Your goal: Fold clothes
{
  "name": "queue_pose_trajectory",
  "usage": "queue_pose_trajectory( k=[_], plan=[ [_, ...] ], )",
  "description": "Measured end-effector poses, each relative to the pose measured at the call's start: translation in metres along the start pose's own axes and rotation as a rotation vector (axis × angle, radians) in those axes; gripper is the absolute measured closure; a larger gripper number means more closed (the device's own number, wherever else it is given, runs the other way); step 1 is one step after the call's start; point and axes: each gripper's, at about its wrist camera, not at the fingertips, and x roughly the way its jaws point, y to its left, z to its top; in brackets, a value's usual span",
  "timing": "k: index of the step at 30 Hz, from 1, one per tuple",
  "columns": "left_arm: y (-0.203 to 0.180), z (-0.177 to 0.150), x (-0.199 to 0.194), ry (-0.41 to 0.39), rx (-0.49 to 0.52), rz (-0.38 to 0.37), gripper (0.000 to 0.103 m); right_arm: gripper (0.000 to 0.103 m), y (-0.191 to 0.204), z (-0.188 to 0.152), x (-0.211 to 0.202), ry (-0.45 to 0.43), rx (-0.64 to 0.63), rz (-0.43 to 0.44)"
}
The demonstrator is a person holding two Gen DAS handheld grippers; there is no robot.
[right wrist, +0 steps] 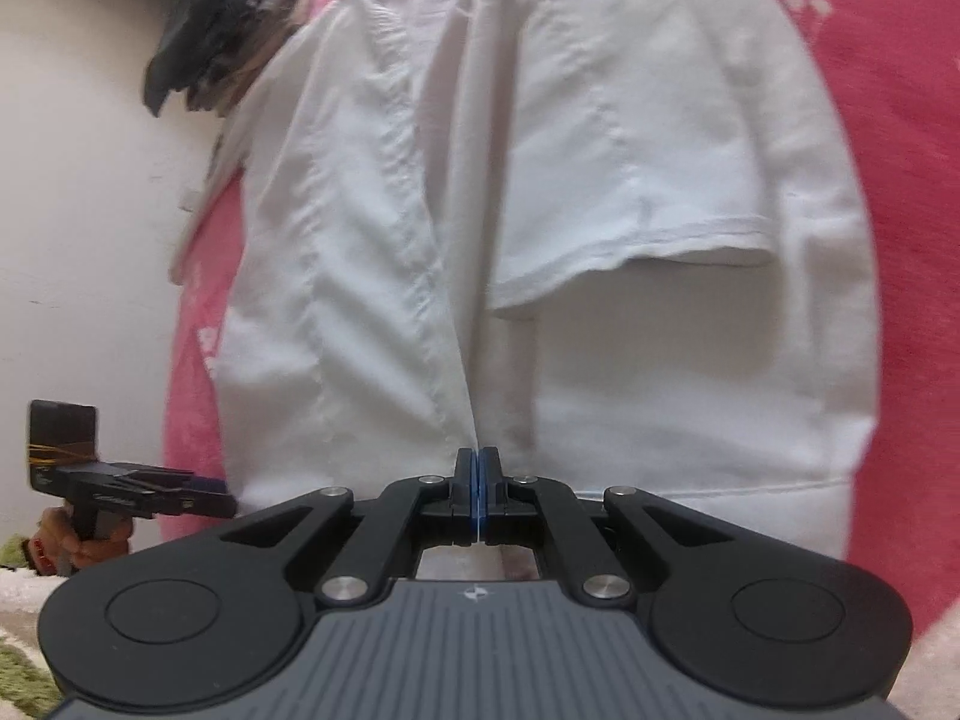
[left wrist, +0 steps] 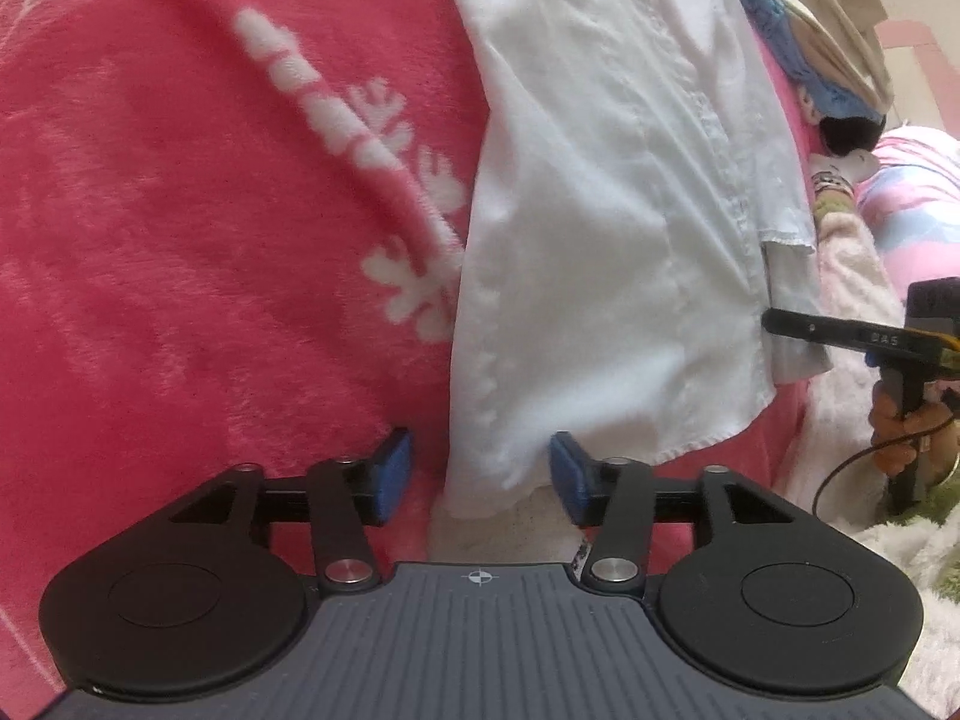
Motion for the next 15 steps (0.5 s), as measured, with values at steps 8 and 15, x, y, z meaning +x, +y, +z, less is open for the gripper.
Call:
queue_pose_trajectory(
  k=[8, 15],
  plan=[
    [-0.007, -0.006, 0.003, -0.025, 0.022, -0.012, 0.075, 0.102, 0.003, -0.003, 0.001, -0.015, 0.016, -0.022],
    [-0.036, -0.023, -0.014, -0.039, 0.085, -0.196, 0.103, 0.102, 0.006, 0.0, 0.0, -0.024, -0.013, -0.031]
  ],
)
